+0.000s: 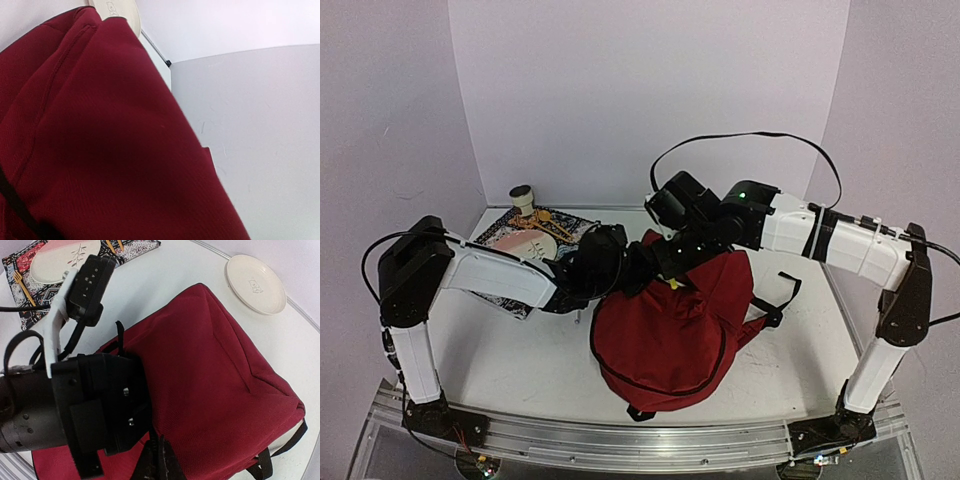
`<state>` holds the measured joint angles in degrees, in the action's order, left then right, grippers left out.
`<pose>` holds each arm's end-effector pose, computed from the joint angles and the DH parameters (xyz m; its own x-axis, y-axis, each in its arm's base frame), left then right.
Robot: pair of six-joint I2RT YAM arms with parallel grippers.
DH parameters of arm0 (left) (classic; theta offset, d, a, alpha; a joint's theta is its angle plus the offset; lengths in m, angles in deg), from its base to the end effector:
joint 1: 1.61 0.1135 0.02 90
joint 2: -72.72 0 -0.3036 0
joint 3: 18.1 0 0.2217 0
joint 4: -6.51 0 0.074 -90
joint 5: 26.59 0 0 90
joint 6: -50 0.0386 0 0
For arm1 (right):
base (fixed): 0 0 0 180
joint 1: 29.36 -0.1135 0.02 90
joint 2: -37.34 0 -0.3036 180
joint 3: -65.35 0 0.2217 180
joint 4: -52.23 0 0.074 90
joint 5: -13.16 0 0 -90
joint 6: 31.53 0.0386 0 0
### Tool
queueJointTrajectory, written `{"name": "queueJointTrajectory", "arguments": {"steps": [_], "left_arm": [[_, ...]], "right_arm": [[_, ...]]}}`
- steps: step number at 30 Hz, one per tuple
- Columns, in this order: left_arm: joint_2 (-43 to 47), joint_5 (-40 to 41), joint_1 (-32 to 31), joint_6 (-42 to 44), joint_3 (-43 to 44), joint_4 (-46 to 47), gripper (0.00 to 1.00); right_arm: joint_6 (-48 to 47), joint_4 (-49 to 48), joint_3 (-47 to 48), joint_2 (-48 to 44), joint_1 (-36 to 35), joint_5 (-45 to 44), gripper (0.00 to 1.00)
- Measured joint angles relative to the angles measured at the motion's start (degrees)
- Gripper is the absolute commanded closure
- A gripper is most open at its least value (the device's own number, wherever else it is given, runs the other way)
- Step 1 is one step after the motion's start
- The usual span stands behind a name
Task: Pack the student bag
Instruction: Place the pen in the lower front pocket of the bag.
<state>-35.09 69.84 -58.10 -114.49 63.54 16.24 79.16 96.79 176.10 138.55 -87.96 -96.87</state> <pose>0.2353 -0.3475 0.2730 -0.7830 -0.5518 -0.2870 0.0551 0.3980 -0.9157 0.2134 0.3243 0.3848 -0.5114 -0.2007 -0.8356 -0.5078 0.8550 0.1055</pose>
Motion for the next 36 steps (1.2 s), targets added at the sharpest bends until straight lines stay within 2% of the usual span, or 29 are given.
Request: {"name": "queueJointTrajectory", "arguments": {"steps": [6, 11, 20, 28, 36], "left_arm": [[-3.5, 1.8, -0.3, -1.9, 2.6, 1.9, 0.88], [-5.5, 2.6, -0.5, -1.9, 5.0, 2.6, 0.71], [-5.5, 2.1, -0.5, -0.2, 4.2, 2.8, 0.54], [-0.5, 1.1, -0.6, 2.2, -2.1, 3.1, 0.47], [8.9, 0.2, -0.6, 4.1, -10.3, 2.9, 0.43]], "right_arm": [[0.2, -0.7, -0.2, 0.0, 0.4, 0.1, 1.0], [0.2, -0.9, -0.2, 0.0, 0.7, -0.2, 1.0], [0.2, -1.5, -0.3, 0.0, 0.8, -0.9, 1.0], [0.2, -1.4, -0.4, 0.0, 0.4, -1.0, 1.0], [0.1, -1.2, -0.7, 0.0, 0.2, -1.9, 1.0]]}}
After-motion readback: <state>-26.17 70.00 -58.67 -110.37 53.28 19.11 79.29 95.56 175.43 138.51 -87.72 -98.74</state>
